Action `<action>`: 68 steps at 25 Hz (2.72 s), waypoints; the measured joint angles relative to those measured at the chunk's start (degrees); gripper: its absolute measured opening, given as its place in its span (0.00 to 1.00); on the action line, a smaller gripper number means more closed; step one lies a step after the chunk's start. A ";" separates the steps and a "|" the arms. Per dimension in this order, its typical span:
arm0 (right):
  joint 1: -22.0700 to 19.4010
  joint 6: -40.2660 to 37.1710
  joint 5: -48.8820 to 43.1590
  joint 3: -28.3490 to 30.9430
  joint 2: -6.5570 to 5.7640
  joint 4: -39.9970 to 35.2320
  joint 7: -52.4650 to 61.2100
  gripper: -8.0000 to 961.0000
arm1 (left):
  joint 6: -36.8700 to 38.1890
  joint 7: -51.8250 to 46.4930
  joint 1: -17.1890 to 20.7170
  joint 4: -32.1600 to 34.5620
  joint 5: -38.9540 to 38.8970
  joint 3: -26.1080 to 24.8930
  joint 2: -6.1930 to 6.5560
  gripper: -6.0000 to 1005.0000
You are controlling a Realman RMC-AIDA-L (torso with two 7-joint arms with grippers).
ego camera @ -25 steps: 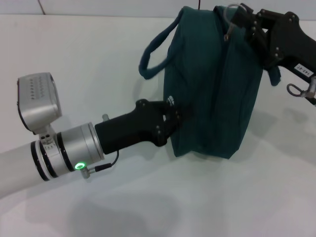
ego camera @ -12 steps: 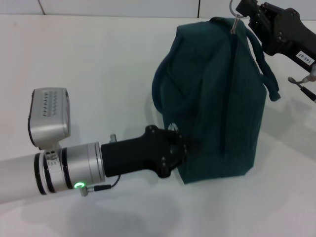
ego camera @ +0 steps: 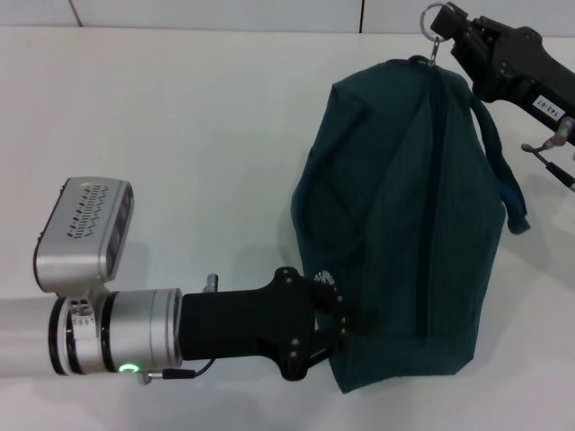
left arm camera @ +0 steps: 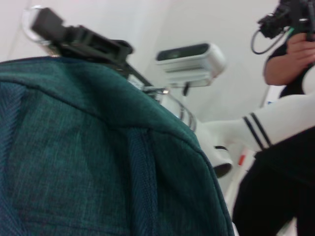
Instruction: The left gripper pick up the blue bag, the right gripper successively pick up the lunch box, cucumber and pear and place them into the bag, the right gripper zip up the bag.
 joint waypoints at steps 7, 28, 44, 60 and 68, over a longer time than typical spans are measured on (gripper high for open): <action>-0.16 2.97 -0.04 0.16 0.02 0.14 1.39 0.03 | 2.84 -4.64 4.05 8.21 3.00 -0.11 0.06 0.11; -5.83 -5.84 5.15 -0.50 0.00 0.15 3.34 0.03 | -6.24 -4.41 8.88 9.41 -1.96 -13.73 -0.45 0.16; -5.36 -4.99 5.11 -0.73 0.00 0.14 2.98 0.04 | -3.80 -33.00 9.19 38.79 -3.89 -12.03 -0.07 0.67; -5.22 -3.71 5.07 -0.37 0.00 0.14 2.86 0.04 | -7.68 -92.36 -6.89 82.31 27.18 6.64 -0.08 0.78; -5.24 -3.70 5.07 -0.38 0.00 0.14 2.83 0.04 | -11.17 -97.90 -8.18 85.36 31.56 16.15 -0.19 0.78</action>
